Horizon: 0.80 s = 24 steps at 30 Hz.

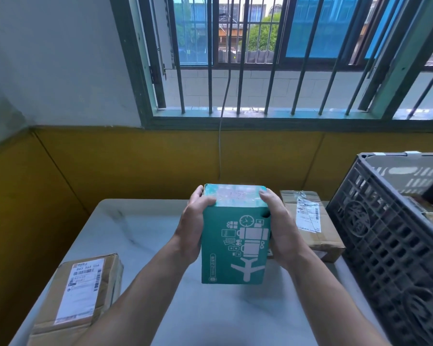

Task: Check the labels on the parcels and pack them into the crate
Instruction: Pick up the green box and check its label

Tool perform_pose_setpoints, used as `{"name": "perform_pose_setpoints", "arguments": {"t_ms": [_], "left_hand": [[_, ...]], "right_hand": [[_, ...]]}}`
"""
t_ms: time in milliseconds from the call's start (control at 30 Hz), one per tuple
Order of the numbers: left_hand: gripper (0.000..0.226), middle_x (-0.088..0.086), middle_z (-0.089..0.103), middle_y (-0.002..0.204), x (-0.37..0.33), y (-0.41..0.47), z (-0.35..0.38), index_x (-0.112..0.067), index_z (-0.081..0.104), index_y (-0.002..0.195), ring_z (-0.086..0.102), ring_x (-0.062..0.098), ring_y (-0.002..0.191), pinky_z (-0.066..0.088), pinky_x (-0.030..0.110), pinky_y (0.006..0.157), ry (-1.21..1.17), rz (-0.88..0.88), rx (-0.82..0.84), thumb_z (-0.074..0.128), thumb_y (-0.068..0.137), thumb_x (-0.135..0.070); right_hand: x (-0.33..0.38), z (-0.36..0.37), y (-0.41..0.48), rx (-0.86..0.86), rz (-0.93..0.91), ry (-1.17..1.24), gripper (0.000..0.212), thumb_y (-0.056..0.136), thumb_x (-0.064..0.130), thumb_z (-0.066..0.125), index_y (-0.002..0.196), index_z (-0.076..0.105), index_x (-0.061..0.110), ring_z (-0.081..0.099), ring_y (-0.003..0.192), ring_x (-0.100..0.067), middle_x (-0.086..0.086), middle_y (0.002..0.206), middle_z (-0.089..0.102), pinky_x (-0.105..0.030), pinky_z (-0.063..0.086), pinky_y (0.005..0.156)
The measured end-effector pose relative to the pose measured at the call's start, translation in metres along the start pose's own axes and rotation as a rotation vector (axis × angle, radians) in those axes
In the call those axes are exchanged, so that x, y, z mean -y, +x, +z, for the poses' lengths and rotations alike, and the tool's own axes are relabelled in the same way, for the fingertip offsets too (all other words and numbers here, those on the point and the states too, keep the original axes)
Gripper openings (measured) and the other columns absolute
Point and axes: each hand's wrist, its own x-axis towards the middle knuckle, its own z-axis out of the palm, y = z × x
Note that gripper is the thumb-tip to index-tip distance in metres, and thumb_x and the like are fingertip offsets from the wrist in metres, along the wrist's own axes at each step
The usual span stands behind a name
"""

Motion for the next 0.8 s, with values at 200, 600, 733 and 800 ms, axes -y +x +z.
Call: {"name": "perform_pose_setpoints", "arguments": {"t_ms": [200,600,733,800], "left_hand": [[0.062,0.023,0.065,0.124,0.000,-0.003,-0.011,-0.025,0.040,0.138,0.073,0.029,0.086,0.061,0.035,0.063,-0.042,0.008,-0.032,0.061,0.079,-0.031],[0.060,0.014,0.062,0.130,0.000,-0.010,-0.014,-0.035,0.036,0.142,0.077,0.020,0.085,0.063,0.032,0.067,-0.021,0.003,-0.020,0.067,0.091,-0.031],[0.043,0.016,0.070,0.121,-0.003,-0.010,-0.015,-0.026,0.041,0.142,0.076,0.024,0.086,0.061,0.033,0.066,0.047,-0.052,-0.004,0.057,0.102,-0.031],[0.039,0.016,0.071,0.116,-0.004,-0.010,-0.015,-0.021,0.046,0.138,0.075,0.024,0.085,0.061,0.034,0.066,0.052,-0.045,-0.022,0.058,0.101,-0.024]], "right_hand": [[-0.001,0.009,-0.001,0.017,0.062,0.046,0.057,0.082,0.027,0.057,0.139,0.047,0.023,0.058,0.080,-0.035,-0.023,0.102,0.060,-0.036,0.047,0.059],[-0.005,0.010,-0.001,-0.055,0.046,-0.049,0.049,0.096,0.020,0.066,0.140,0.044,0.017,0.072,0.088,-0.034,-0.020,0.116,0.071,-0.052,0.056,0.080],[-0.004,0.013,-0.005,-0.070,0.022,-0.026,0.042,0.095,0.013,0.065,0.134,0.049,0.017,0.070,0.090,-0.030,-0.023,0.120,0.068,-0.042,0.057,0.071],[-0.004,0.013,-0.005,-0.075,0.021,-0.017,0.040,0.094,0.011,0.065,0.131,0.050,0.019,0.070,0.088,-0.028,-0.021,0.119,0.069,-0.039,0.058,0.066]]}}
